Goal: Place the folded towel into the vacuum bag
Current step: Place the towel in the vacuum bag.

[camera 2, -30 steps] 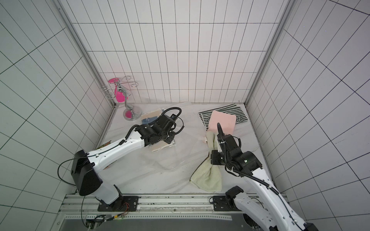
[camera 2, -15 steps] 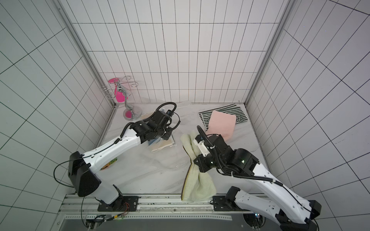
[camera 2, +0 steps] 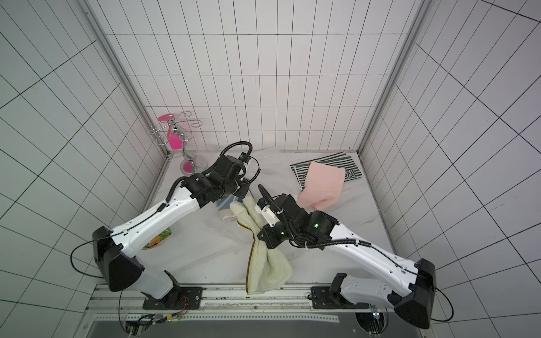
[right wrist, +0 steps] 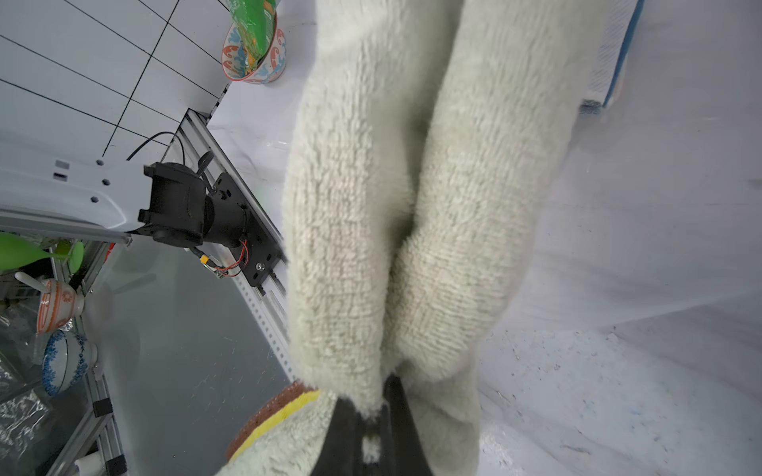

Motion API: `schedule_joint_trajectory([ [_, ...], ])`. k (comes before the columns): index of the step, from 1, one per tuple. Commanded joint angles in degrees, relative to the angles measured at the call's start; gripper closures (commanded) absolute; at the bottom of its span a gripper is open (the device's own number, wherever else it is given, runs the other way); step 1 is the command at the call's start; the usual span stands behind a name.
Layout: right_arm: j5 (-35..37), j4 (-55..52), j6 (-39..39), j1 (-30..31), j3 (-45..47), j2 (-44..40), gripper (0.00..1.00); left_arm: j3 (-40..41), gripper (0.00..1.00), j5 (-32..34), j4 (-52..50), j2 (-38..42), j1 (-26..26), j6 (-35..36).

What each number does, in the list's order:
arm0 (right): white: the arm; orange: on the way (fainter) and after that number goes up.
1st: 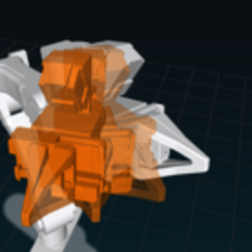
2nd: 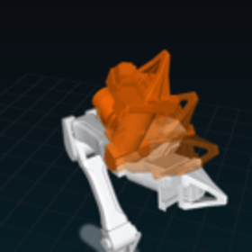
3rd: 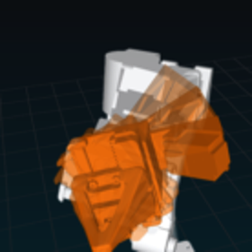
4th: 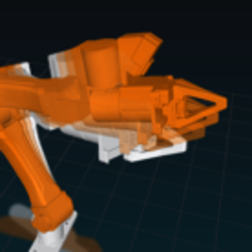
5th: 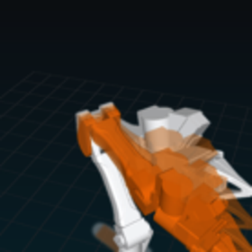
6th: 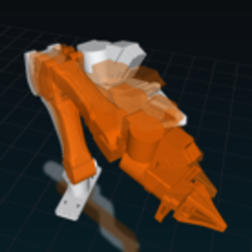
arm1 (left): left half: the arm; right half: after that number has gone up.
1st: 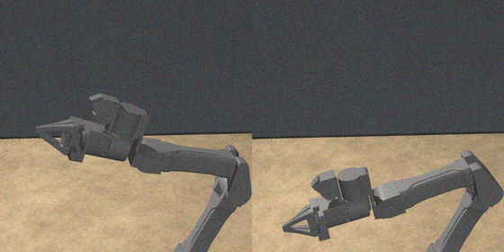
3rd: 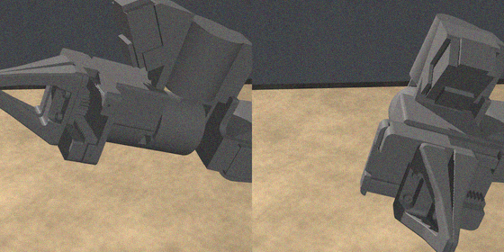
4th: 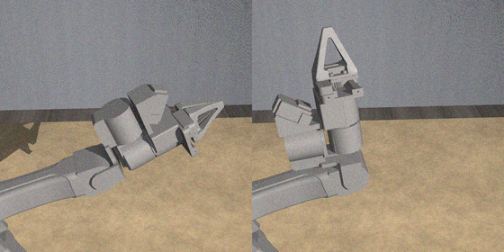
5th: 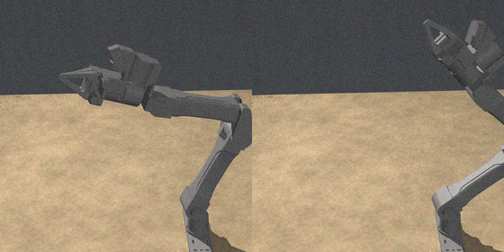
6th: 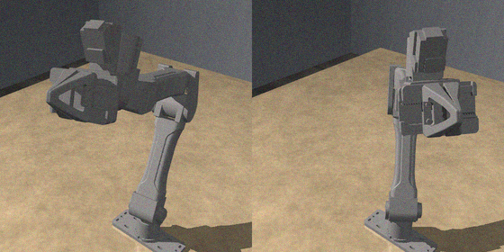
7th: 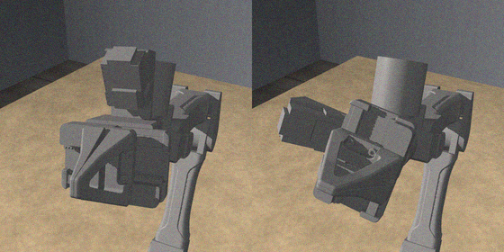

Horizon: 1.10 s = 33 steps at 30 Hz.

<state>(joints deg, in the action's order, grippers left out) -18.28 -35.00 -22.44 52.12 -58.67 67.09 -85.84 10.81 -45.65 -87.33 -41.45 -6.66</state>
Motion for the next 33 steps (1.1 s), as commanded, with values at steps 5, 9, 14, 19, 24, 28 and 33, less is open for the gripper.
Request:
schedule_joint_trajectory([
  [5, -7.09, 14.10, 0.34, -7.64, -1.36, 12.81, 1.00, -0.60, 1.00, -3.88, 2.07, 3.41, -0.85, -0.34],
  [9, -4.43, 18.44, -1.47, -6.49, -4.45, 14.40, 1.00, 0.46, 1.00, -3.16, 1.70, 3.69, -2.88, -0.46],
  [14, -2.62, 18.92, 0.92, -6.54, -9.61, 16.16, 1.00, 1.70, 1.00, -4.72, 1.05, 5.35, -3.87, -0.99],
  [19, -8.28, 21.76, 3.42, -7.15, -13.18, 24.97, 1.00, 4.65, 1.00, -6.98, 2.12, 6.68, -5.22, -2.07],
  [24, -11.21, 29.72, -0.18, -9.01, -12.53, 29.42, 1.00, 7.18, 1.00, -7.21, 3.31, 6.26, -5.20, -2.75],
  [28, -5.71, 16.87, 4.68, -6.99, -18.58, 23.13, 1.00, 5.78, 1.00, -6.23, 1.07, 6.85, -5.06, -2.76],
  [33, -8.66, 9.02, 5.25, -8.00, -9.86, 21.35, 1.00, 7.19, 1.00, -6.83, 4.34, 7.88, -4.52, -2.17],
])
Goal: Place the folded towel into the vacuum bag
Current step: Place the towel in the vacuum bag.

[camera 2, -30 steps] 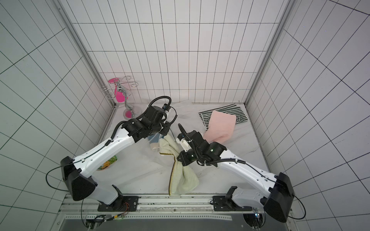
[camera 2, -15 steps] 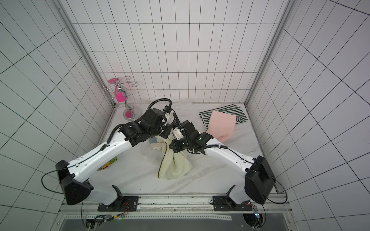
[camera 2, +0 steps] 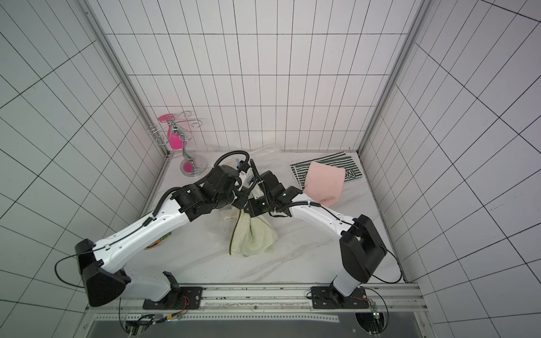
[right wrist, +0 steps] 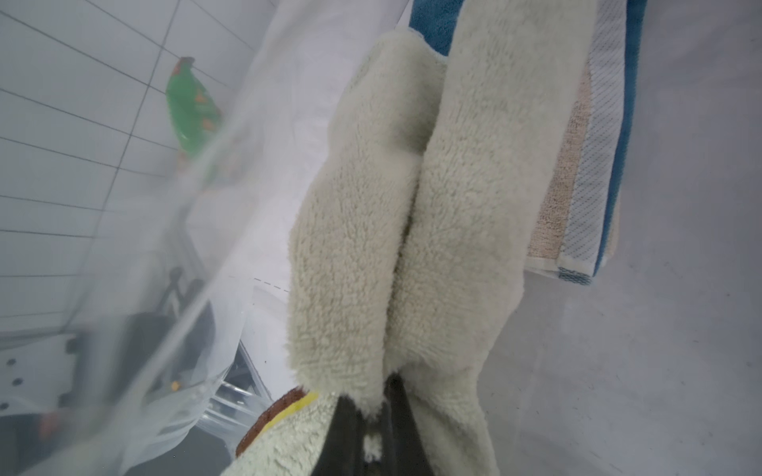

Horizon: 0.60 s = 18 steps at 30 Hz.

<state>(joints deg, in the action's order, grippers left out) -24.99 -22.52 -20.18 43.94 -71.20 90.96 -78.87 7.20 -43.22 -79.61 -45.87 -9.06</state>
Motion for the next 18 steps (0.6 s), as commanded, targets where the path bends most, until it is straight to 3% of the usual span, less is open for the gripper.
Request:
schedule_joint_trajectory([
  [1, -2.94, -4.25, 2.92, -0.38, 5.35, -3.26, 1.00, 0.20, 1.00, -3.26, 2.04, 0.01, -0.10, 0.23],
  [5, -7.26, -5.09, 2.51, -2.62, 11.71, -9.91, 1.00, 1.32, 1.00, -3.56, 3.09, -0.89, 1.07, 0.51],
  [7, -3.48, -9.48, 3.55, -5.00, 11.21, -11.86, 1.00, 1.69, 1.00, -4.07, 3.60, -1.32, 1.48, 0.50],
  [10, 8.85, -21.17, 8.62, -7.60, 7.29, -10.08, 1.00, 2.43, 1.00, -5.43, 5.27, -2.08, 1.53, 0.03],
  [13, 18.96, -23.72, 10.54, -7.45, 7.41, -5.75, 1.00, 2.60, 1.00, -6.75, 6.02, -3.32, 1.48, -0.25],
  [16, 18.62, -23.04, 10.85, -6.94, 8.40, -2.26, 0.99, 2.30, 1.00, -6.93, 5.55, -4.35, 1.48, -0.45],
  [18, 18.77, -20.70, 10.43, -6.86, 10.19, -1.37, 0.92, 2.27, 1.00, -6.73, 5.25, -4.58, 1.55, -0.17],
])
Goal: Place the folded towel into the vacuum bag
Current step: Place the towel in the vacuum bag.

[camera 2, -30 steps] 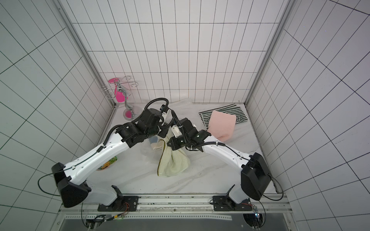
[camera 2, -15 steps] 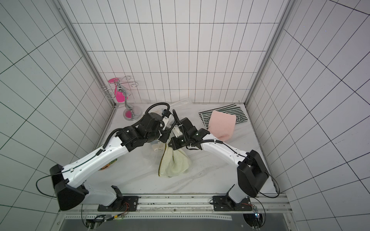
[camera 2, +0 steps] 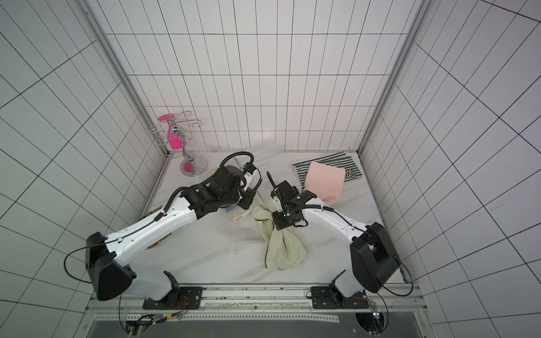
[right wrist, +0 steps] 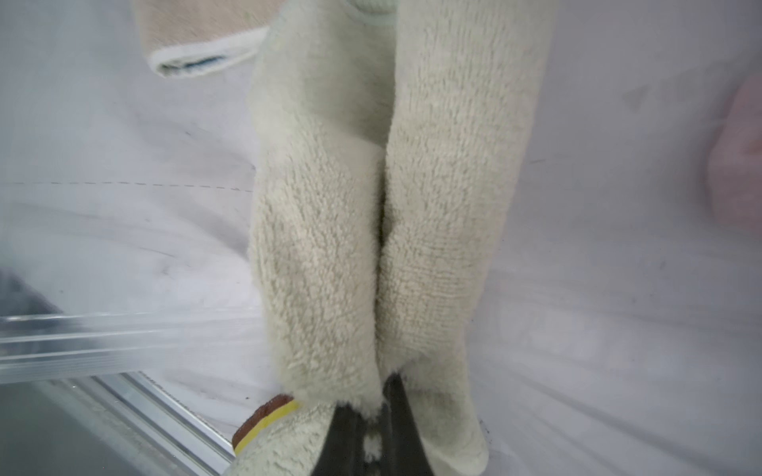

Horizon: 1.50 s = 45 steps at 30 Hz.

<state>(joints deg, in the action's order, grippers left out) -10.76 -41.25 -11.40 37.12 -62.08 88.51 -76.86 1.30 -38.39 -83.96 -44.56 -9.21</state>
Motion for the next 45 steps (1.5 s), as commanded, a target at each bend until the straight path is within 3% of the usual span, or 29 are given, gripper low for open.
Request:
schedule_joint_trajectory([
  [1, 4.89, -2.29, 1.49, -0.03, 0.88, 1.79, 0.88, 0.30, 1.00, -0.65, 0.35, -0.32, 0.26, 0.14],
  [6, 3.14, 0.34, 0.86, 0.12, 2.76, 1.47, 0.55, 0.27, 1.00, -0.82, 0.42, -0.41, 0.78, 0.08],
  [10, -3.21, 6.56, -2.21, 1.81, 6.54, -1.98, 0.38, 0.59, 1.00, -1.18, 0.48, -0.32, 0.87, -0.02],
  [12, -2.62, 7.52, -3.59, 4.01, 6.29, -1.67, 0.29, 0.72, 1.00, -1.30, 0.60, -0.32, 0.87, 0.06],
  [20, 5.95, 7.62, -6.15, 10.25, 2.93, 6.74, 0.23, 0.91, 1.00, -1.41, 0.40, 0.00, 1.05, 0.08],
  [25, 7.48, 9.19, -7.95, 11.78, 3.26, 8.22, 0.20, 1.61, 1.00, -1.37, 0.91, 1.05, 1.53, -0.10],
  [28, 3.09, 12.70, -9.29, 11.81, 4.67, 6.22, 0.01, 2.53, 1.00, -1.31, 1.64, 1.48, 1.66, -0.19],
  [31, 0.68, 13.52, -10.65, 11.96, 4.22, 5.78, 0.01, 3.46, 1.00, -1.30, 2.42, 1.86, 1.75, -0.18],
  [34, 5.44, 10.15, -11.61, 12.89, 1.89, 9.00, 0.00, 3.72, 1.00, -1.30, 2.97, 2.19, 1.75, -0.22],
  [38, 15.14, 5.76, -13.38, 14.96, -0.07, 14.39, 0.11, 3.47, 1.00, -1.30, 2.84, 2.29, 1.83, -0.14],
  [45, 16.99, 6.58, -15.54, 15.70, 1.57, 13.43, 0.16, 3.87, 1.00, -1.30, 3.06, 2.41, 1.93, -0.03],
])
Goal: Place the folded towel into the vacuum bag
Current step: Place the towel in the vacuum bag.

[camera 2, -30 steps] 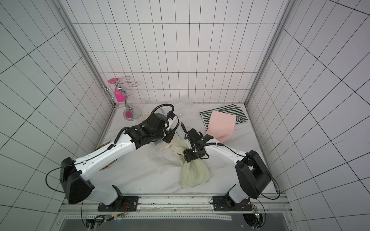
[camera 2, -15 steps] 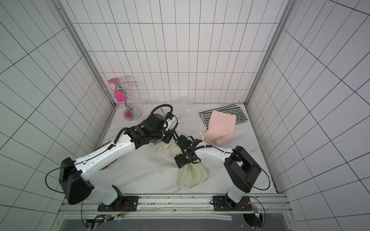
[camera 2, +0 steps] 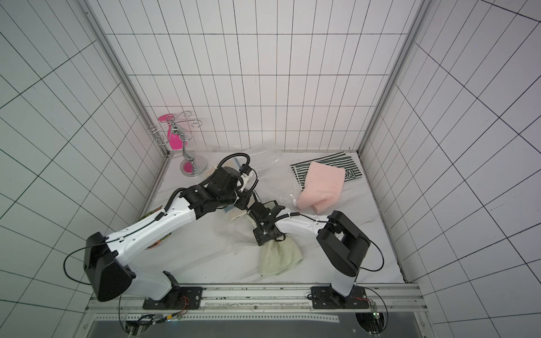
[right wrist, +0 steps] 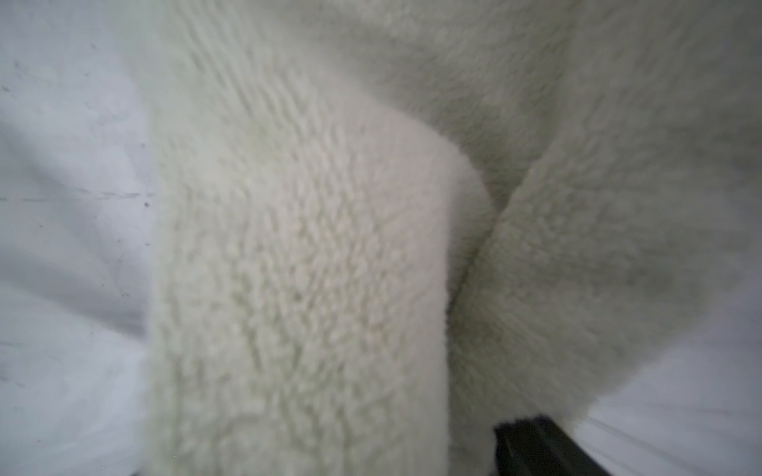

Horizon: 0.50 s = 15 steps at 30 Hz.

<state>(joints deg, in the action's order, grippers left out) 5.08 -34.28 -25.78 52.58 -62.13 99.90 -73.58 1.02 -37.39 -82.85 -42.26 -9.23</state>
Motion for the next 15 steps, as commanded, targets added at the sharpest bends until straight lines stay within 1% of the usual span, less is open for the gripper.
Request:
schedule_joint_trajectory([
  [1, 0.62, -0.14, -1.07, 0.17, 1.81, 2.06, 0.19, 0.54, 1.00, -1.08, 2.12, 1.29, -0.37, -0.09],
  [3, -0.69, 0.31, -0.82, -0.38, 2.31, 2.23, 0.28, 0.41, 1.00, -1.19, 2.14, 1.17, -0.37, -0.10],
  [6, -2.36, 1.26, -0.67, -1.22, 3.55, 0.69, 0.46, 0.34, 1.00, -1.02, 2.05, 1.45, -0.37, -0.04],
  [7, -3.06, 1.85, -0.60, -1.46, 4.08, -0.48, 0.54, 0.41, 1.00, -0.93, 2.05, 1.50, -0.41, -0.07],
  [9, -4.07, 2.20, -0.48, -1.82, 4.64, -2.55, 0.78, 0.46, 1.00, -0.85, 2.01, 1.63, -0.37, 0.01],
  [11, -4.64, 2.20, -0.20, -2.01, 4.81, -4.56, 0.96, 0.49, 1.00, -0.73, 2.06, 1.62, -0.33, 0.05],
  [12, -4.90, 2.15, 0.05, -2.12, 4.82, -5.31, 1.00, 0.48, 1.00, -0.73, 2.05, 1.71, -0.32, 0.00],
  [15, -5.41, 1.10, 1.06, -2.19, 4.33, -8.16, 1.00, 0.51, 1.00, -0.64, 2.04, 1.69, -0.30, 0.05],
])
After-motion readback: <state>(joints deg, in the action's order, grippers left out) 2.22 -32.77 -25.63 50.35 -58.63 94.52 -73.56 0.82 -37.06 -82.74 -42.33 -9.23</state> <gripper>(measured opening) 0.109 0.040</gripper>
